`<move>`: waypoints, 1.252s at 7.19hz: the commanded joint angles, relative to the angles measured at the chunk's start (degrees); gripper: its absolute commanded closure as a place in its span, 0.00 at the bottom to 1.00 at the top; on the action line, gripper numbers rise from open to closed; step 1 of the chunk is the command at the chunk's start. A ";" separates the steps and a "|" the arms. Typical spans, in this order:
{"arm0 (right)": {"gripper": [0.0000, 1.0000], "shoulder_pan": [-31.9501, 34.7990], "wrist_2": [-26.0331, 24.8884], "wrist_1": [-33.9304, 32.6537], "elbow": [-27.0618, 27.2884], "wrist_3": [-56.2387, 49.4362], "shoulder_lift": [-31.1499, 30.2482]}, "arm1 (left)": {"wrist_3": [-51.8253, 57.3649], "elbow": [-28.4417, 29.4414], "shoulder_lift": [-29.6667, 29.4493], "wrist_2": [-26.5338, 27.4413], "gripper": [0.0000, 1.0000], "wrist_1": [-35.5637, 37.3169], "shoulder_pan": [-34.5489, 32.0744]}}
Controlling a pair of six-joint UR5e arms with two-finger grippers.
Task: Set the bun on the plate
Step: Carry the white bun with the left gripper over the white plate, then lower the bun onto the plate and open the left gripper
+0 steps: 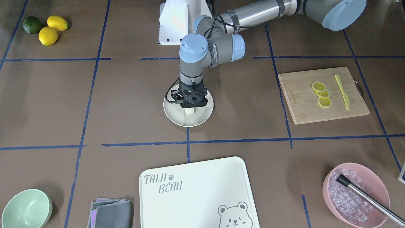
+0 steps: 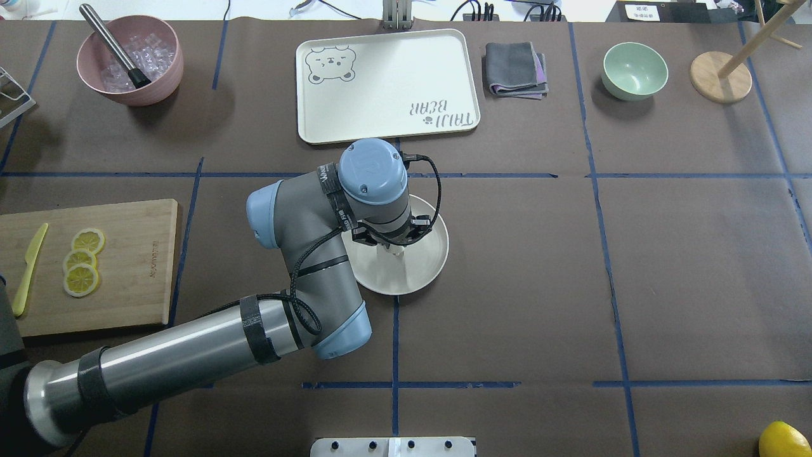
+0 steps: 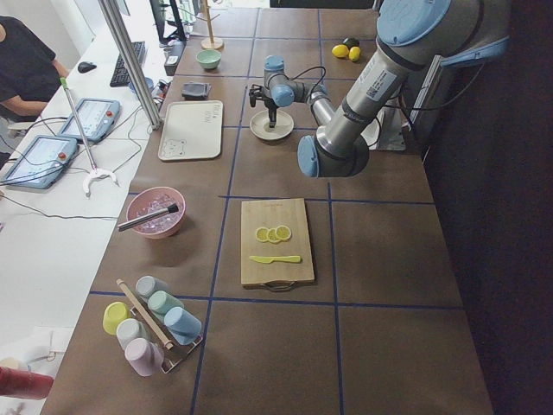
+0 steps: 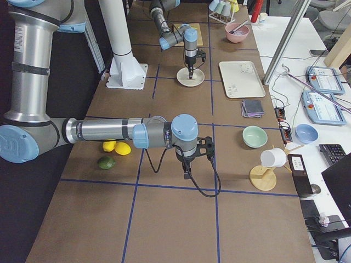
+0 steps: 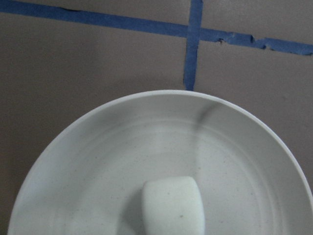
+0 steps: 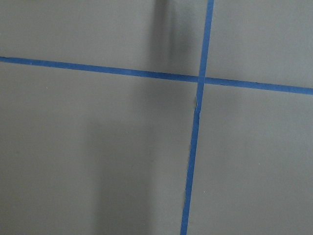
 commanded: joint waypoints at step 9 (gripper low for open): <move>0.00 0.18 -0.10 0.00 -1.05 -3.88 0.61 | 15.78 -26.27 12.59 -9.38 0.00 21.47 -12.17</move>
